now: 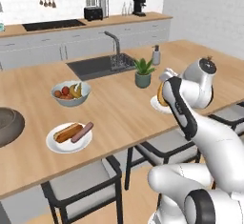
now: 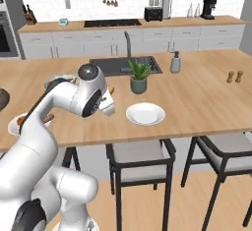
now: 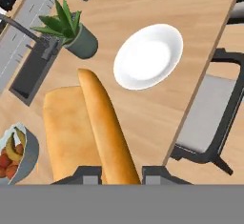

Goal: Place one bun and one sausage from the bowl on each plate.

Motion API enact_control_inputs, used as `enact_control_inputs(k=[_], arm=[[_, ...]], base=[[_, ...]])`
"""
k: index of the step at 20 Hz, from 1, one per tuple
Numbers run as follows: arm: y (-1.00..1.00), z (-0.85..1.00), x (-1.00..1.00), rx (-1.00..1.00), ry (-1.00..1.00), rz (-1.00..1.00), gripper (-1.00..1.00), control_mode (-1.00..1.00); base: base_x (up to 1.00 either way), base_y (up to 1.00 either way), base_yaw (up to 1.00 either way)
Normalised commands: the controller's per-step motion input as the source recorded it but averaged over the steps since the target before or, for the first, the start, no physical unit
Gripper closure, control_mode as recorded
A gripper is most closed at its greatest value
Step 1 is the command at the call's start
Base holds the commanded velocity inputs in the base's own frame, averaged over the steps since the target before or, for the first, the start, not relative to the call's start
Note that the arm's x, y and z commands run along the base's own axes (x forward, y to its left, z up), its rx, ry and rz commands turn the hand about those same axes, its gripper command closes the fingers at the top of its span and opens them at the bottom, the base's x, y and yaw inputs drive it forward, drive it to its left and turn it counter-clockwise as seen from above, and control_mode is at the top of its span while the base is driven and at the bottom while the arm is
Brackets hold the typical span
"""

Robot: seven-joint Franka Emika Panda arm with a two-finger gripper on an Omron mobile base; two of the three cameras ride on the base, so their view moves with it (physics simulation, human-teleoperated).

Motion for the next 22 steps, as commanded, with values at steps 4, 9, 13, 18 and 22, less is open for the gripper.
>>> enact_control_inputs(k=[4, 9, 13, 18, 22], arm=[[0.0, 0.0, 0.0, 0.0, 0.0, 0.0, 1.0, 1.0], [-0.04, -0.3, 0.6, -0.01, 0.14, 0.0, 1.0, -1.0], [-0.38, -0.39, 1.0, -0.01, 0.33, -0.05, 1.0, -1.0], [-0.71, -0.35, 1.0, 0.0, 0.12, -0.09, 1.0, -1.0], [-0.12, -0.75, 0.94, 0.0, 0.15, -0.06, 1.0, -1.0]], base=[[1.0, -0.85, -0.13], [0.4, -0.09, 0.0], [0.0, 0.0, 0.0], [0.0, 0.0, 0.0], [0.0, 0.0, 0.0]])
